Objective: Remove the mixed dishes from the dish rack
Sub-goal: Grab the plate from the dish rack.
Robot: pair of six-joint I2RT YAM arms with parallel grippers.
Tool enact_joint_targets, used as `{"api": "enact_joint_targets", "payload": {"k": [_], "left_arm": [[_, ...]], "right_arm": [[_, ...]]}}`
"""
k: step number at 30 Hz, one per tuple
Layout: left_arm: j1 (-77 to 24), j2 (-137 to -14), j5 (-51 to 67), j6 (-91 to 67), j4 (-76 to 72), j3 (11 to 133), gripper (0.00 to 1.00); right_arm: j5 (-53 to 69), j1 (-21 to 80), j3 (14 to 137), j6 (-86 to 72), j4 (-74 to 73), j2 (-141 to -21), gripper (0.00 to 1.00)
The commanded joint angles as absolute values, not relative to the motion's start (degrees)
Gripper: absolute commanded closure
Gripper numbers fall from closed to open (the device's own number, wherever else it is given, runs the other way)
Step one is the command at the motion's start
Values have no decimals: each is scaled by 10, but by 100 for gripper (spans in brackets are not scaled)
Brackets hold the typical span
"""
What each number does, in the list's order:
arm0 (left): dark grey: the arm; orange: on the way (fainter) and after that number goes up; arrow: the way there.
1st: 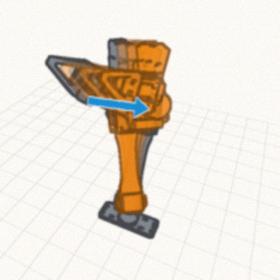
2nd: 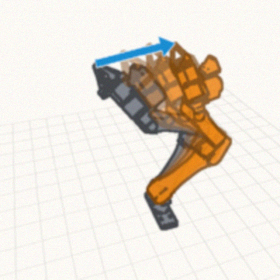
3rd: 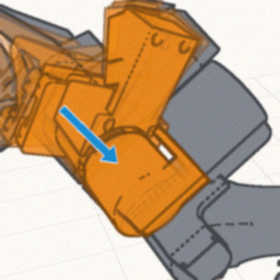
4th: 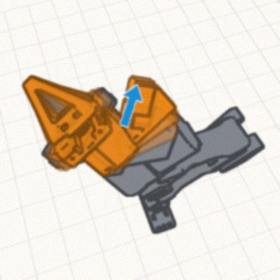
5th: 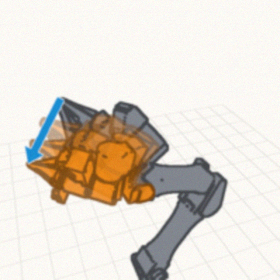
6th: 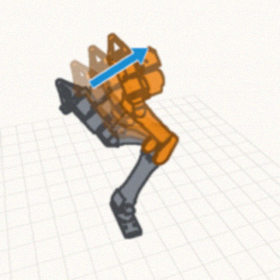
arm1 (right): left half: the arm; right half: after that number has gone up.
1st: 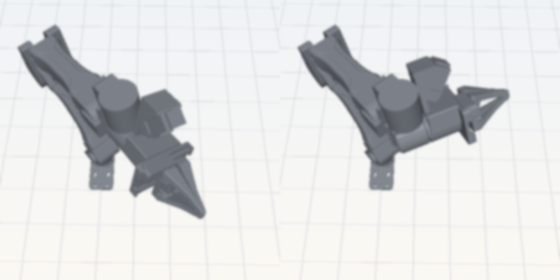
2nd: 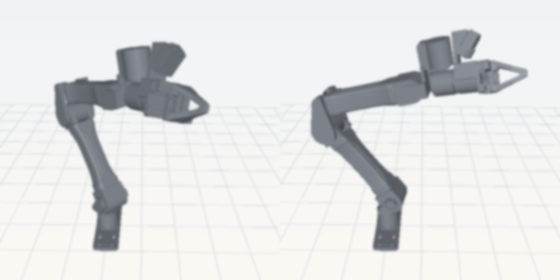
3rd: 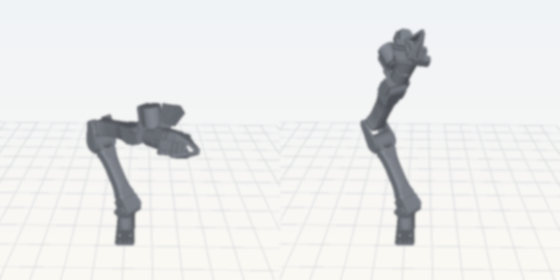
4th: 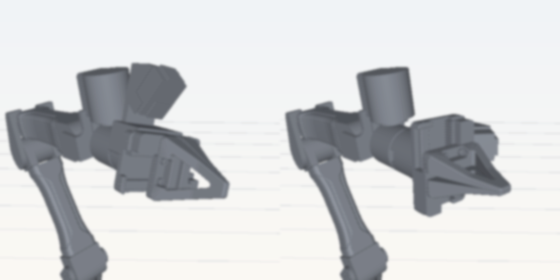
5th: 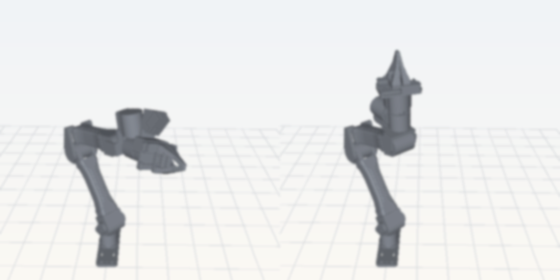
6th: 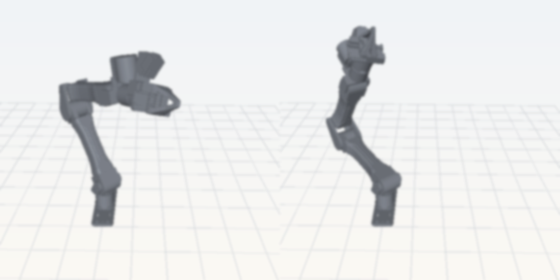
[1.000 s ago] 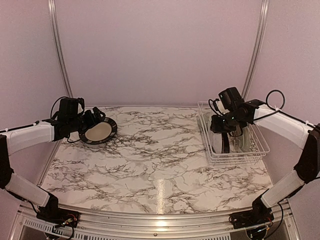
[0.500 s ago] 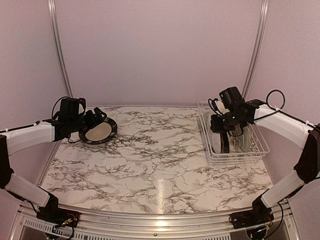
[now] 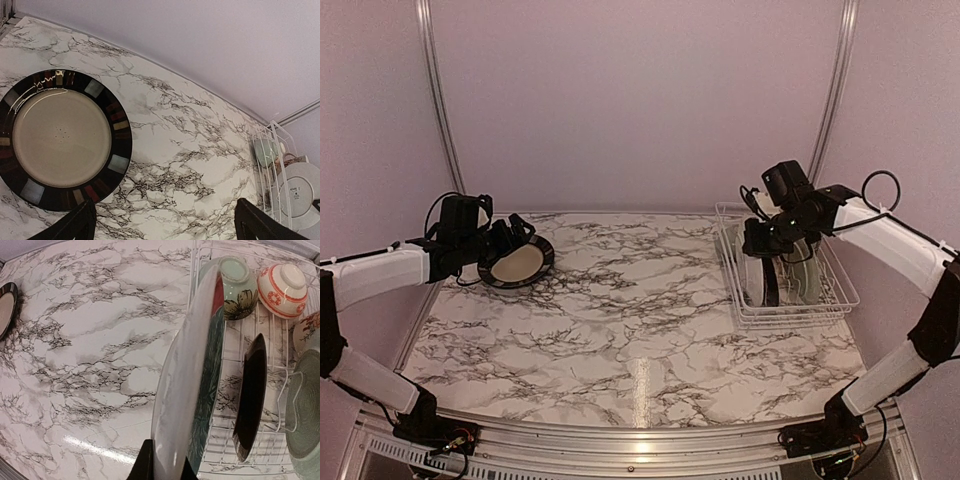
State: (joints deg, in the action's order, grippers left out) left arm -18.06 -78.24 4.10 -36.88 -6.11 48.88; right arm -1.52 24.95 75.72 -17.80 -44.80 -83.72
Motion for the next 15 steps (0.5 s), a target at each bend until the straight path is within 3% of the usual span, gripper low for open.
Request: {"api": "enact_joint_targets", "payload": {"k": [1, 15], "left_arm": [[-183, -777, 50, -365, -72, 483, 1], [-184, -778, 74, -364, -77, 488, 2]], "right_arm": [[-27, 248, 829, -189, -432, -796, 100], [-44, 249, 893, -63, -450, -775, 100]]}}
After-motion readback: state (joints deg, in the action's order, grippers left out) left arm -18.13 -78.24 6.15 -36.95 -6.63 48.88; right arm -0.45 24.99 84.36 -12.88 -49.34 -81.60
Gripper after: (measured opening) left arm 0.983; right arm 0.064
